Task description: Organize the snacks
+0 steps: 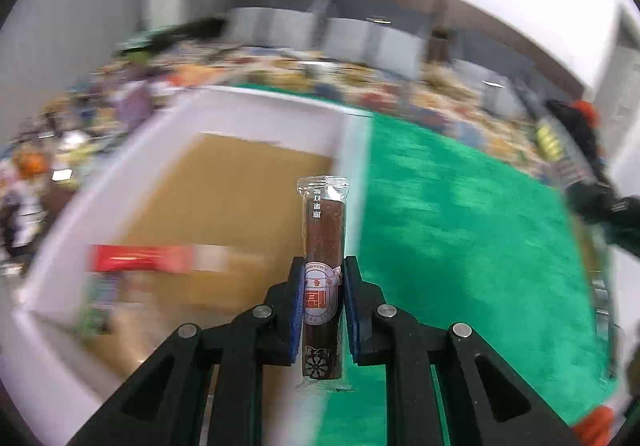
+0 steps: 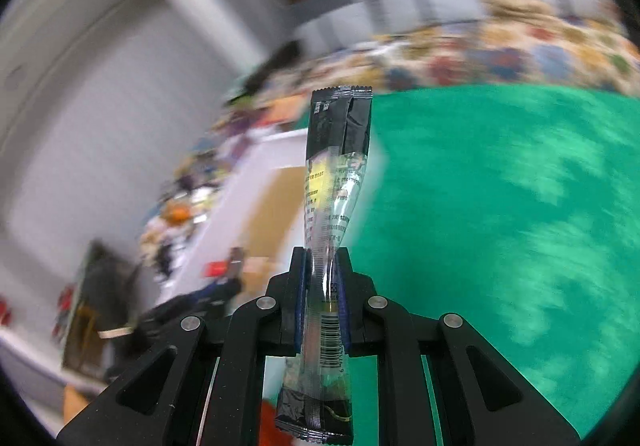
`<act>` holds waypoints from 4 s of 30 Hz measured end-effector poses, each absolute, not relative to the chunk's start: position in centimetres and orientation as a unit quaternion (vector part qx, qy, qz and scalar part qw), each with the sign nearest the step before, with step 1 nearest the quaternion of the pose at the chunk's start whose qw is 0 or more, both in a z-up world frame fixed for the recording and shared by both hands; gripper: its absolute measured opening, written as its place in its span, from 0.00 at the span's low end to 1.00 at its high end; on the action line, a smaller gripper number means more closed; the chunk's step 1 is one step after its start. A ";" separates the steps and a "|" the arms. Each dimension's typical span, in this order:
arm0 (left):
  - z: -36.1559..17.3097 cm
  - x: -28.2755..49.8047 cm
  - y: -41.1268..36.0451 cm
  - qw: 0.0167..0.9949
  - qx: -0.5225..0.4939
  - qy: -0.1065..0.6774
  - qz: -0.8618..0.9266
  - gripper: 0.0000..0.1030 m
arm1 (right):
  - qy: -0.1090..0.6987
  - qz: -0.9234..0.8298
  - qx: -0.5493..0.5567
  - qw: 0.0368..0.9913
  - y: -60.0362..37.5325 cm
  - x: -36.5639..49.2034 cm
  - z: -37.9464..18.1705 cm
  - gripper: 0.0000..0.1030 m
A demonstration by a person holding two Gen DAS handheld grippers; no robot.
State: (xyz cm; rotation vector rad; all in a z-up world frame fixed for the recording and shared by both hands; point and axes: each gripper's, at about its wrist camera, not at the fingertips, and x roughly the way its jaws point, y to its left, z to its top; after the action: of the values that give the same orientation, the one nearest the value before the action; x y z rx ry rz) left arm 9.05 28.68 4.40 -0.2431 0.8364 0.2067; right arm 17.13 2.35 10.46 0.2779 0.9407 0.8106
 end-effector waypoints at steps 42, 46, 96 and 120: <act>7.7 -1.9 36.3 0.881 -0.066 0.330 0.331 1.00 | 0.289 0.294 -0.131 0.901 18.5 8.8 14.0 0.76; 8.1 -2.0 36.1 0.882 -0.064 0.326 0.333 1.00 | 0.286 0.293 -0.131 0.903 18.3 8.7 14.3 0.76; 13.0 -3.8 34.9 0.884 -0.033 0.279 0.373 1.00 | 0.290 0.307 -0.133 0.897 18.8 7.4 16.2 0.76; 12.5 -2.9 34.3 0.886 -0.028 0.299 0.353 1.00 | 0.280 0.308 -0.138 0.899 18.3 7.4 16.9 0.80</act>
State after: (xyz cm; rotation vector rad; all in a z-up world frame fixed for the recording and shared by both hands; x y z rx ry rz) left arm -2.87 34.29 12.52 -0.0581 0.6225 0.7351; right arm 7.41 18.31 16.92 -0.2867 0.5801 0.6373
